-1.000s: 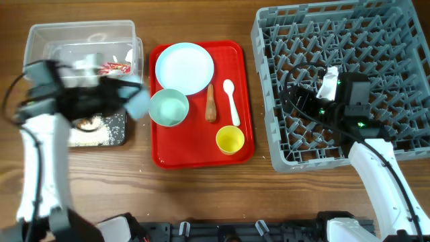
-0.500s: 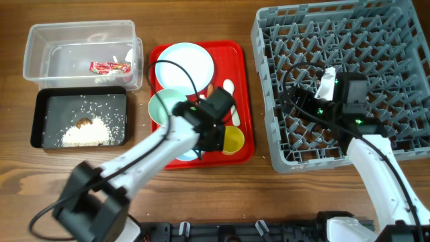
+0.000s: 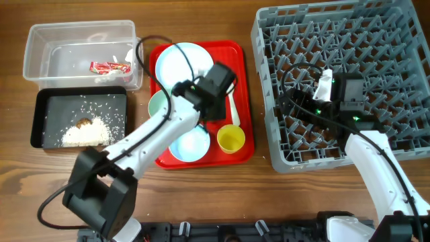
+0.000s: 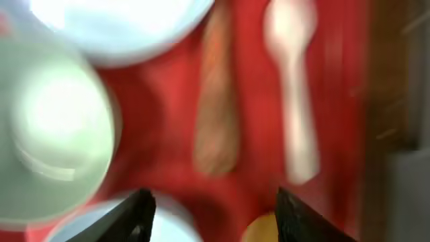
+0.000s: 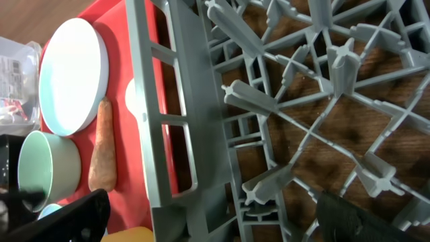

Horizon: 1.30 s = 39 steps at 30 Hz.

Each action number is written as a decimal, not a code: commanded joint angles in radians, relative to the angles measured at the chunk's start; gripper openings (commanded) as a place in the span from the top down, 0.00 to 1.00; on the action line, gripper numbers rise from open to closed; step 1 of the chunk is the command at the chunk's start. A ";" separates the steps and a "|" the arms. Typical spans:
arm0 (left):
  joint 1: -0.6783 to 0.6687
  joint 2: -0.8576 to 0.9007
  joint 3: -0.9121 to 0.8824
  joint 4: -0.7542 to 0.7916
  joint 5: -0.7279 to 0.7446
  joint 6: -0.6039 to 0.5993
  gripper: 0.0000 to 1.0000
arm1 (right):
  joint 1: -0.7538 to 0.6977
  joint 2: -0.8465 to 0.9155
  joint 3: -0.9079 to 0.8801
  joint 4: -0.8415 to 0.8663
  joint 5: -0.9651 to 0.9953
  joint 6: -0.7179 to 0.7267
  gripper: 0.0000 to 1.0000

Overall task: Sort waste into correct bins and load items into the dishwasher rack
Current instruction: 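Place the emptied blue bowl back on the red tray, then grasp the carrot on the red tray with the left gripper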

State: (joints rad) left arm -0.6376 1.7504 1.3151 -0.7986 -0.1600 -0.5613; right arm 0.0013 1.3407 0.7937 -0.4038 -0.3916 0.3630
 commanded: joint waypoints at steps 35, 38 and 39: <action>0.143 0.295 0.059 0.256 0.160 -0.002 0.52 | 0.005 0.011 0.016 0.013 0.010 0.007 0.00; 0.145 0.298 0.059 0.216 0.160 0.027 0.53 | 0.005 0.011 0.016 0.010 0.010 0.006 0.00; 0.145 0.298 0.059 0.214 0.160 0.031 0.53 | 0.005 0.011 0.016 0.010 0.010 0.007 0.00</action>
State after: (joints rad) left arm -0.4927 2.0308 1.3682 -0.5781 -0.0086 -0.5709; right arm 0.0013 1.3407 0.7937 -0.3958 -0.3916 0.3630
